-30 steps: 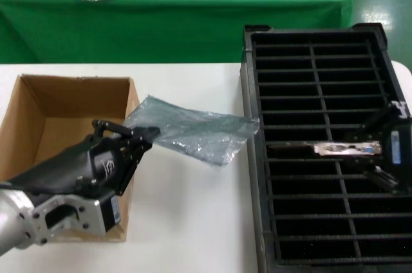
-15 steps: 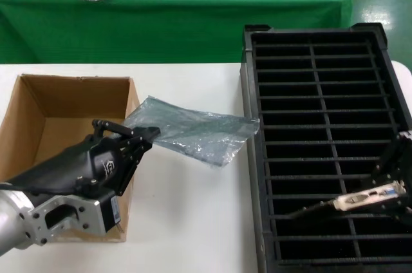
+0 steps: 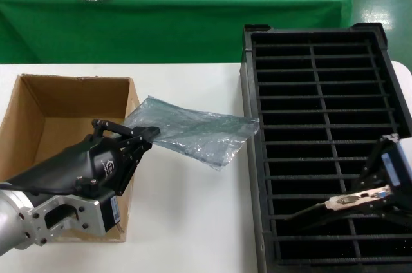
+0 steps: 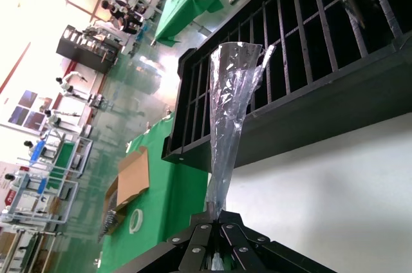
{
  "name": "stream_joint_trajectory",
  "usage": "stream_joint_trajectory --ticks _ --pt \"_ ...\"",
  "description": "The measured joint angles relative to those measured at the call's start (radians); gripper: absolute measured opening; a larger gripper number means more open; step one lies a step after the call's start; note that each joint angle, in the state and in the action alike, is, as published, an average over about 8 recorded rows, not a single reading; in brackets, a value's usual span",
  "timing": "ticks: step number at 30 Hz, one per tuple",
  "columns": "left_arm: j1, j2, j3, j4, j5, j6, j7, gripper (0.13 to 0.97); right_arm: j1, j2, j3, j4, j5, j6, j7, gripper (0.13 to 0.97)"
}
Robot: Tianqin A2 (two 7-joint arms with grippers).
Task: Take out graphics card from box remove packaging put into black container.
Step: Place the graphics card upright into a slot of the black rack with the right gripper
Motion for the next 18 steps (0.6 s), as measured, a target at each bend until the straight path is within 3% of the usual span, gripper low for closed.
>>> stream_joint_trajectory --ticks 18 --pt "0.0 0.0 0.0 0.0 0.0 0.0 0.0 0.139 -0.058 -0.114 0.03 -0.12 -0.125 0.0 0.029 0.188"
